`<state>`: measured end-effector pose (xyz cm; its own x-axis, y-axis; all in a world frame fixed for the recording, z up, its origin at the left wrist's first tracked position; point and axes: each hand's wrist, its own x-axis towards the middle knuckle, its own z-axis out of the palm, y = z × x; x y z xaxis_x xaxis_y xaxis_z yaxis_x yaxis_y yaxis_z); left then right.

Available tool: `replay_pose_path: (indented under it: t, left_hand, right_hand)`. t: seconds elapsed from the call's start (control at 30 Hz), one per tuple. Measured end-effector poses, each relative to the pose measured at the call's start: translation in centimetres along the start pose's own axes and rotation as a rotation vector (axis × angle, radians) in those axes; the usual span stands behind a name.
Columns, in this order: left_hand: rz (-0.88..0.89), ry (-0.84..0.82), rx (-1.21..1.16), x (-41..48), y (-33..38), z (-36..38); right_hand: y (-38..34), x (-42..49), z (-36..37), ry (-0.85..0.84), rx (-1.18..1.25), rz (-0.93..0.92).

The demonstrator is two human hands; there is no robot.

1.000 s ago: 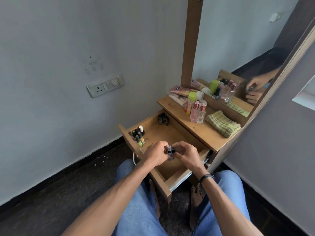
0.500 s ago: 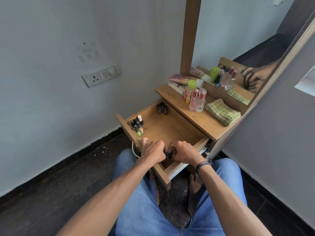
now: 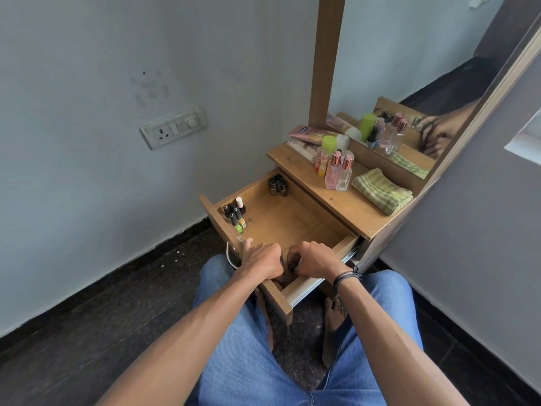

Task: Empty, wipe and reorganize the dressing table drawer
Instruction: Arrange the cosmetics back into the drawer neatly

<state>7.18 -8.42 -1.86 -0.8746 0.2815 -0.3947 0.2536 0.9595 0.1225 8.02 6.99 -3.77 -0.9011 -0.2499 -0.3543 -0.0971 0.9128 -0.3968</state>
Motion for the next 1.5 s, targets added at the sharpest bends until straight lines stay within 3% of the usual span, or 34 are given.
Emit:
replay_pose_path:
  t: [0.37,1.1,1.23,1.33,1.5]
  left_hand:
    - [-0.001,-0.063,-0.051,0.3,-0.9,-0.2]
    - [-0.010,-0.102,-0.031,0.0,-0.8,-0.6]
    - [-0.013,-0.122,-0.054,-0.5,-0.7,-1.6]
    - [-0.056,-0.194,-0.154,0.1,-1.2,-2.8]
    - [-0.062,-0.071,-0.535,2.1,-0.6,-5.4]
  right_hand:
    - [0.5,0.1,0.1,0.100,0.097,0.002]
    - [-0.9,0.0,1.0,0.095,-0.073,-0.038]
    - [-0.2,-0.3,-0.6,0.057,0.070,-0.039]
    - [0.7,-0.8,-3.0,0.256,0.167,0.021]
    - [2.5,-1.4,-8.6,0.961,0.390,0.076]
